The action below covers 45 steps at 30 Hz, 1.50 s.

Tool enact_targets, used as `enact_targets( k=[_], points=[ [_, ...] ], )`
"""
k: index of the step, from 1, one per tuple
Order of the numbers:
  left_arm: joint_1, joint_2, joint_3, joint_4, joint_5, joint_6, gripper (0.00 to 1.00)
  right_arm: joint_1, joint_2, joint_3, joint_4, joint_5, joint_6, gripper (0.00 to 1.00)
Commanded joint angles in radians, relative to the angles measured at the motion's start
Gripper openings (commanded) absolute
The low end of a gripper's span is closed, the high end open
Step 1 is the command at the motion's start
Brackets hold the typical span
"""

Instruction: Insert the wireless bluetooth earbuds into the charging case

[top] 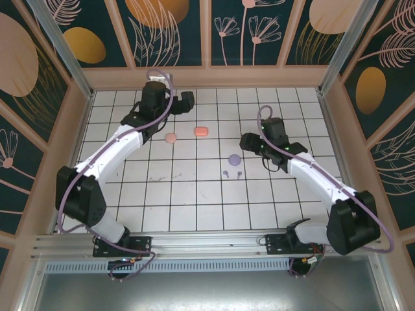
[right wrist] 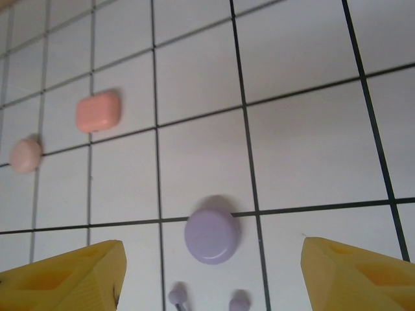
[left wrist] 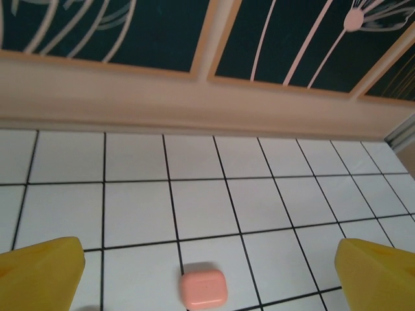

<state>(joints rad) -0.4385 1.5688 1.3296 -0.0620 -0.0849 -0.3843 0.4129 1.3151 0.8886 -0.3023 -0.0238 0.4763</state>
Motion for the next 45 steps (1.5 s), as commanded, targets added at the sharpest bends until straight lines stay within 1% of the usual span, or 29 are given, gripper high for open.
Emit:
enact_targets(
  k=[1, 3, 5, 9, 10, 13, 16, 18, 20, 23, 25, 30, 34, 40, 44, 45],
  points=[
    [0.001, -0.077, -0.080, 0.112, -0.078, 0.051, 0.99, 0.007, 0.074, 0.043, -0.046, -0.002, -0.047, 0.72],
    [0.002, -0.127, -0.133, 0.166, -0.137, 0.046, 0.99, 0.013, 0.118, 0.065, -0.071, -0.003, -0.069, 0.72],
    [0.003, -0.164, -0.163, 0.182, -0.190, 0.041, 0.99, 0.019, 0.153, 0.082, -0.091, -0.002, -0.081, 0.72],
    [0.003, -0.222, -0.211, 0.156, -0.333, -0.036, 0.99, 0.035, 0.212, 0.126, -0.128, 0.004, -0.119, 0.72],
    [0.003, -0.239, -0.231, 0.160, -0.352, -0.041, 0.99, 0.039, 0.225, 0.138, -0.137, 0.006, -0.127, 0.72],
    [0.004, -0.266, -0.283, 0.193, -0.292, 0.034, 0.99, 0.045, 0.267, 0.159, -0.143, -0.021, -0.127, 0.72],
    [0.004, -0.260, -0.288, 0.175, -0.303, 0.034, 0.99, 0.045, 0.299, 0.158, -0.122, -0.047, -0.100, 0.72],
    [0.004, -0.264, -0.313, 0.204, -0.324, 0.026, 0.99, 0.046, 0.319, 0.152, -0.105, -0.059, -0.078, 0.72],
    [0.004, -0.277, -0.340, 0.235, -0.338, 0.007, 0.99, 0.047, 0.336, 0.151, -0.093, -0.054, -0.058, 0.72],
    [0.004, -0.267, -0.318, 0.193, -0.322, -0.011, 0.99, 0.050, 0.358, 0.151, -0.077, -0.046, -0.042, 0.72],
    [0.004, -0.248, -0.295, 0.156, -0.306, -0.047, 0.99, 0.052, 0.373, 0.153, -0.066, -0.045, -0.035, 0.71],
    [0.004, -0.235, -0.308, 0.162, -0.274, -0.144, 0.99, 0.065, 0.418, 0.176, -0.038, -0.061, -0.017, 0.71],
    [0.004, -0.237, -0.321, 0.156, -0.294, -0.202, 0.99, 0.087, 0.460, 0.204, -0.031, -0.078, -0.006, 0.70],
    [0.004, -0.236, -0.333, 0.159, -0.299, -0.195, 0.99, 0.123, 0.484, 0.219, -0.034, -0.086, 0.003, 0.69],
    [0.004, -0.234, -0.329, 0.160, -0.295, -0.187, 0.99, 0.129, 0.471, 0.209, -0.046, -0.089, 0.014, 0.69],
    [0.004, -0.233, -0.327, 0.160, -0.293, -0.185, 0.99, 0.147, 0.464, 0.204, -0.047, -0.093, 0.017, 0.69]
  ],
)
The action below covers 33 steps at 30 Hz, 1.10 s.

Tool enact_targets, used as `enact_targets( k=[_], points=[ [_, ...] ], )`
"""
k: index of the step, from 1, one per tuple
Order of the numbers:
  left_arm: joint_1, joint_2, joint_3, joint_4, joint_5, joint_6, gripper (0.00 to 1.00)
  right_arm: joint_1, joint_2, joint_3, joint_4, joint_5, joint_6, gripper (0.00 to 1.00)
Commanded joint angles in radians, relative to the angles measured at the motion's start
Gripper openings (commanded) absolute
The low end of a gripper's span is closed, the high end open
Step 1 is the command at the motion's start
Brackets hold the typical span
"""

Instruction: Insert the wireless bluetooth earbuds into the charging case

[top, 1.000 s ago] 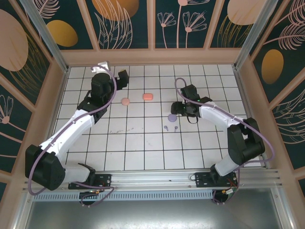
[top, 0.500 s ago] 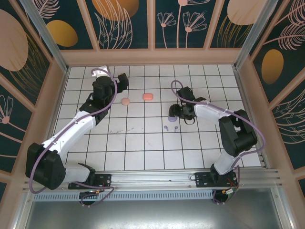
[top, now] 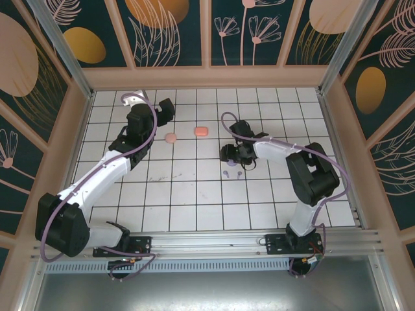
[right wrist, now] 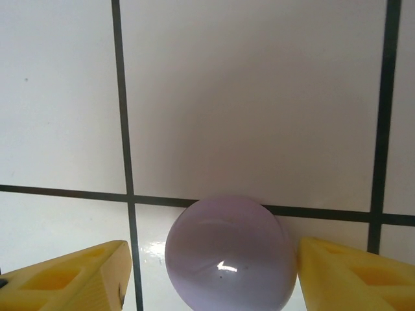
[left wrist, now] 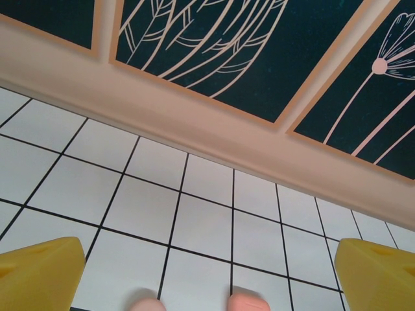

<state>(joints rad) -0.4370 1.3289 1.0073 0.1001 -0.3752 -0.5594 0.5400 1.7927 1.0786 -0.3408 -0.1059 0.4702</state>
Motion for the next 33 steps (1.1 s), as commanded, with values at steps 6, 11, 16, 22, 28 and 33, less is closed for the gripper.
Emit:
enact_targets(
  k=[6, 11, 16, 22, 28, 33],
  points=[
    [0.003, 0.020, -0.001, -0.007, 0.019, 0.009, 0.99, 0.037, -0.051, 0.022, -0.056, 0.063, 0.021, 0.68],
    [0.003, 0.025, 0.000, -0.002, 0.068, 0.064, 0.99, 0.045, -0.042, 0.105, -0.138, 0.154, -0.070, 0.71],
    [0.003, 0.024, 0.005, -0.007, 0.087, 0.093, 0.99, 0.052, 0.039, 0.208, -0.231, 0.204, -0.191, 0.73],
    [0.003, 0.015, 0.004, 0.000, 0.093, 0.110, 0.99, 0.054, 0.109, 0.262, -0.262, 0.157, -0.264, 0.73],
    [0.003, 0.016, 0.002, 0.001, 0.116, 0.127, 0.99, 0.053, 0.150, 0.271, -0.287, 0.170, -0.312, 0.73],
    [0.003, 0.020, 0.002, 0.008, 0.119, 0.130, 0.99, 0.054, 0.172, 0.269, -0.285, 0.158, -0.322, 0.71]
  ],
)
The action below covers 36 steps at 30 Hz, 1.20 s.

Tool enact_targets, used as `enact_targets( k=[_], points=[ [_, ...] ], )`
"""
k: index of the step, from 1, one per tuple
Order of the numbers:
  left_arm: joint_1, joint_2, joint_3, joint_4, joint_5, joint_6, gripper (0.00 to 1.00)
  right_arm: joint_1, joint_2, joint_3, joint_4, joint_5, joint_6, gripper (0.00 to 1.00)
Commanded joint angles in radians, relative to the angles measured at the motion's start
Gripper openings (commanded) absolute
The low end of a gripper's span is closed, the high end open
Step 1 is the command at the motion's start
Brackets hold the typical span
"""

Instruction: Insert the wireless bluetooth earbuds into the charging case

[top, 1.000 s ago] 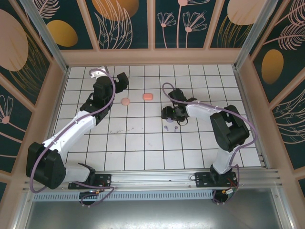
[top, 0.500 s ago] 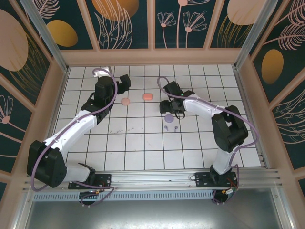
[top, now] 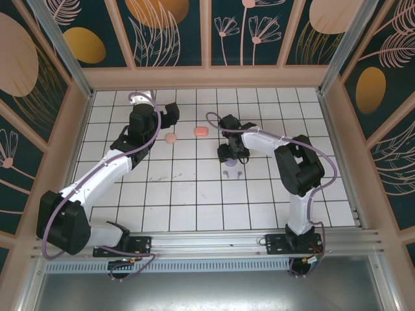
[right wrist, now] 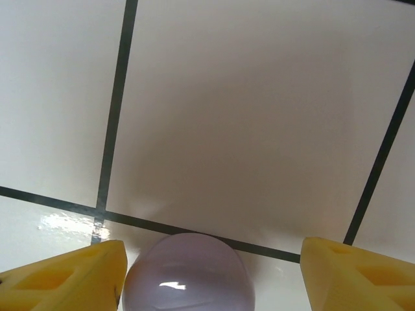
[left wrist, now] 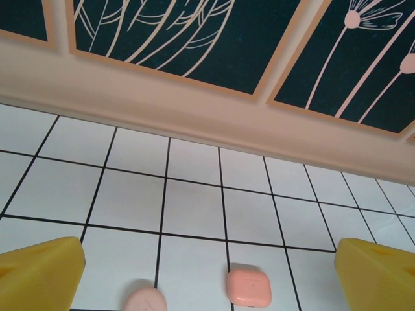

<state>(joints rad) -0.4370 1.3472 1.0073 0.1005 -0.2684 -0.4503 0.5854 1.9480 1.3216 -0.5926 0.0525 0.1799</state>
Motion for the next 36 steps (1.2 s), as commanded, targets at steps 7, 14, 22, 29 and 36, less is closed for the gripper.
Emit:
enact_targets(
  k=[7, 14, 22, 29, 36],
  points=[
    [0.003, 0.013, -0.001, 0.014, 0.012, 0.018, 0.99, 0.014, 0.030, 0.018, -0.029, -0.013, -0.034, 0.68],
    [0.003, 0.022, -0.001, 0.018, 0.020, 0.019, 0.99, 0.023, 0.013, 0.011, -0.045, -0.034, -0.061, 0.71],
    [0.003, 0.025, -0.007, 0.021, 0.026, 0.017, 0.99, 0.027, 0.018, 0.007, -0.065, -0.034, -0.074, 0.70],
    [0.003, 0.023, -0.005, 0.022, 0.029, 0.014, 0.99, 0.028, 0.036, 0.005, -0.071, -0.030, -0.069, 0.64],
    [0.003, 0.020, 0.000, 0.016, 0.039, -0.023, 0.99, 0.033, 0.031, -0.010, -0.073, -0.020, -0.064, 0.54]
  ],
)
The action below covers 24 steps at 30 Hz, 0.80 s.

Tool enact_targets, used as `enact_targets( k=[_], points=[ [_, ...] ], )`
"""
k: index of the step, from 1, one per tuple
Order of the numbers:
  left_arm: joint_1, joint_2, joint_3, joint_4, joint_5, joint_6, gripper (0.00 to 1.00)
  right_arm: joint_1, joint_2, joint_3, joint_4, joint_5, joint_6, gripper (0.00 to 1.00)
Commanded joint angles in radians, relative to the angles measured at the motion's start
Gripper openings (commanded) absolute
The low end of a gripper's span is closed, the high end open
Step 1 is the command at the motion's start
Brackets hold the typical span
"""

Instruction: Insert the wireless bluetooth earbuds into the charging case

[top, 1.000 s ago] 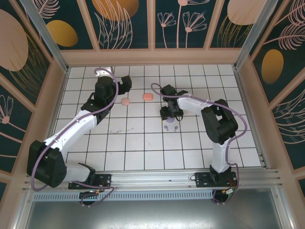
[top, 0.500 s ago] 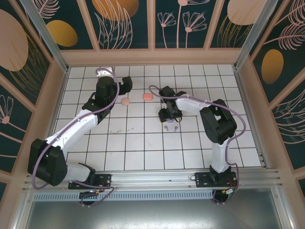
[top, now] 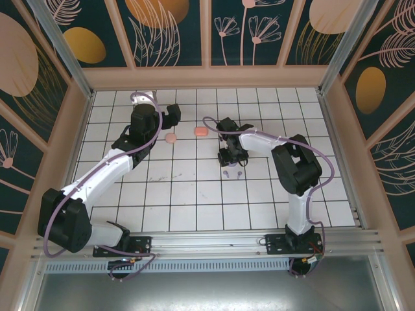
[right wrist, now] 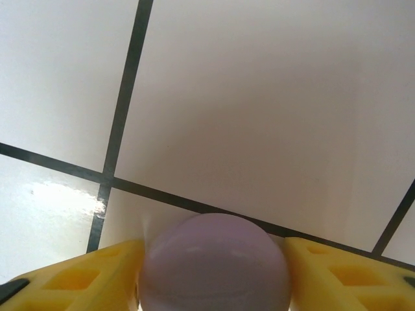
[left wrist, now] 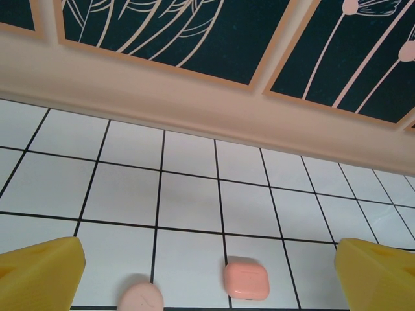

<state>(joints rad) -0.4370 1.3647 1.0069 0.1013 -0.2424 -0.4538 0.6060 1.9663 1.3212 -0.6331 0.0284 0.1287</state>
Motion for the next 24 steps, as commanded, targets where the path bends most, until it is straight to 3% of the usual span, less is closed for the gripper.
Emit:
enact_targets(
  k=[1, 5, 12, 24],
  points=[
    [0.003, 0.004, -0.002, 0.015, 0.015, -0.033, 0.99, 0.012, 0.011, -0.013, -0.029, 0.002, -0.011, 0.51],
    [0.003, 0.009, 0.000, -0.011, 0.014, -0.046, 0.99, 0.012, 0.004, -0.014, -0.017, -0.010, 0.013, 0.39],
    [0.003, -0.010, -0.080, 0.044, -0.031, -0.061, 0.99, -0.004, -0.059, 0.026, 0.027, -0.066, 0.126, 0.35],
    [0.004, 0.019, -0.330, 0.565, 0.344, 0.031, 0.98, -0.147, -0.131, 0.171, 0.234, -0.260, 0.539, 0.35]
  ],
)
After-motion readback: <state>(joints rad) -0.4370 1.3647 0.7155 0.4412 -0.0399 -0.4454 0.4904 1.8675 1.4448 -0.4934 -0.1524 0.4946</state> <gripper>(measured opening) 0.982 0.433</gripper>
